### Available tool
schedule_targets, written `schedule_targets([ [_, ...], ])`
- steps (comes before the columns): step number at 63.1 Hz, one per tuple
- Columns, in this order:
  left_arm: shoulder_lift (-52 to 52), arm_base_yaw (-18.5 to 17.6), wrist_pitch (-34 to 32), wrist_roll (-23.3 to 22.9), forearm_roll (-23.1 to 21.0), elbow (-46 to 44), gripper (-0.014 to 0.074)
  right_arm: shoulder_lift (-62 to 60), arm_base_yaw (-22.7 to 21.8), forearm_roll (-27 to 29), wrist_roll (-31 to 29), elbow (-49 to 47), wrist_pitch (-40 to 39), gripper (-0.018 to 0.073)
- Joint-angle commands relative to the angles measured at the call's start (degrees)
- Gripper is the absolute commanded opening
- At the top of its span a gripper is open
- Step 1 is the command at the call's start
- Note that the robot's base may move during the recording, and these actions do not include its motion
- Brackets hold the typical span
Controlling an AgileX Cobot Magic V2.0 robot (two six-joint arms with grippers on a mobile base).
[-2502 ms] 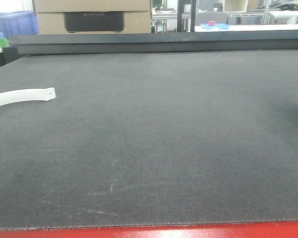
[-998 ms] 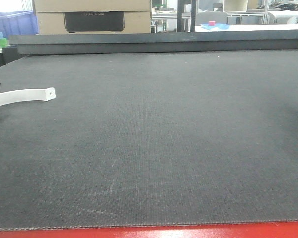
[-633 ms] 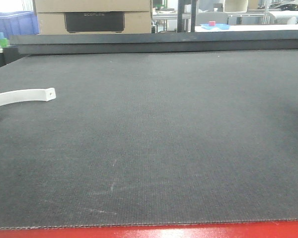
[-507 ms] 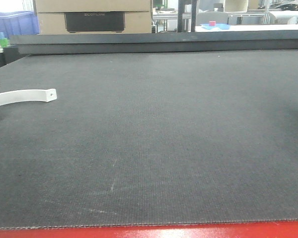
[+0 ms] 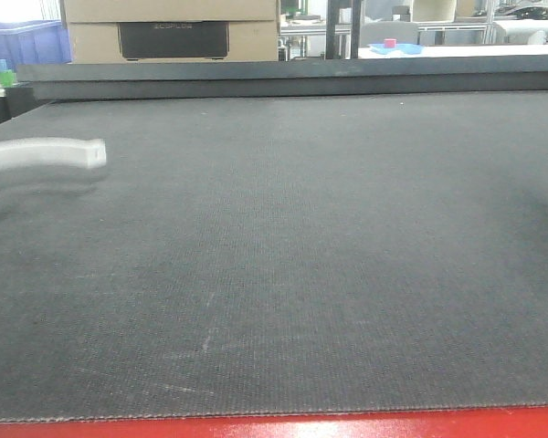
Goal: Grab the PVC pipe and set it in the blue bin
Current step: 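Lift both held white arcs up off the table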
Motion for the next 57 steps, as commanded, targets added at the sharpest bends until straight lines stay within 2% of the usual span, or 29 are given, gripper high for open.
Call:
schedule_targets([
  [1,-4.38,-0.21,-0.60,0.00,0.37,-0.20,-0.0111,-2.13,-0.05,-0.01,-0.39,-0.36,-2.35,-0.0168],
  [18,-15.51,-0.21,4.42,0.00,0.37,-0.20,-0.0111,-7.23,-0.05,-0.01,-0.39,-0.36,-0.83,-0.0168],
  [30,-24.11,-0.21,4.66,0.00,0.37,1.74,-0.0111,-10.12,-0.05,-0.01,-0.39,-0.36,0.29,-0.0168],
  [46,-36.84,-0.21,4.66,0.00,0.37,8.27,-0.0111,-13.81,-0.05,-0.84,-0.39,-0.14,1.09,-0.0168],
  [57,-46.96,-0.21,4.66,0.00,0.64,14.89,-0.0111,-18.01,-0.05,-0.84,-0.48,5.64,-1.58,-0.0168],
])
